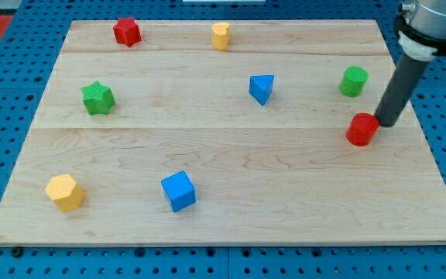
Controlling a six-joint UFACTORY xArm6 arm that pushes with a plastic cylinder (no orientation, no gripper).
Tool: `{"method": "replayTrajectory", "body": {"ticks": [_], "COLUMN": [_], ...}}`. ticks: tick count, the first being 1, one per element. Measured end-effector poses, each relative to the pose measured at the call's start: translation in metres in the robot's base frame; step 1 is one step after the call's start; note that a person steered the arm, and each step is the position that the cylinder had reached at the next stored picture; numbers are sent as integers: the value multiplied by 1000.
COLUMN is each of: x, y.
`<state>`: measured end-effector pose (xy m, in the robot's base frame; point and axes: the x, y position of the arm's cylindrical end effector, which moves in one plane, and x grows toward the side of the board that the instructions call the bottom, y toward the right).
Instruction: Move green star closer to the blue triangle
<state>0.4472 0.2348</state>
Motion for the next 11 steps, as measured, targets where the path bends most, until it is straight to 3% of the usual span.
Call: {"method": "replayTrajectory", "body": {"ticks": [3,4,5,6,10,11], "x": [-4,18,-2,-32,-94,-94], "y": [-268,-353,-440,-465,-439,-407]}}
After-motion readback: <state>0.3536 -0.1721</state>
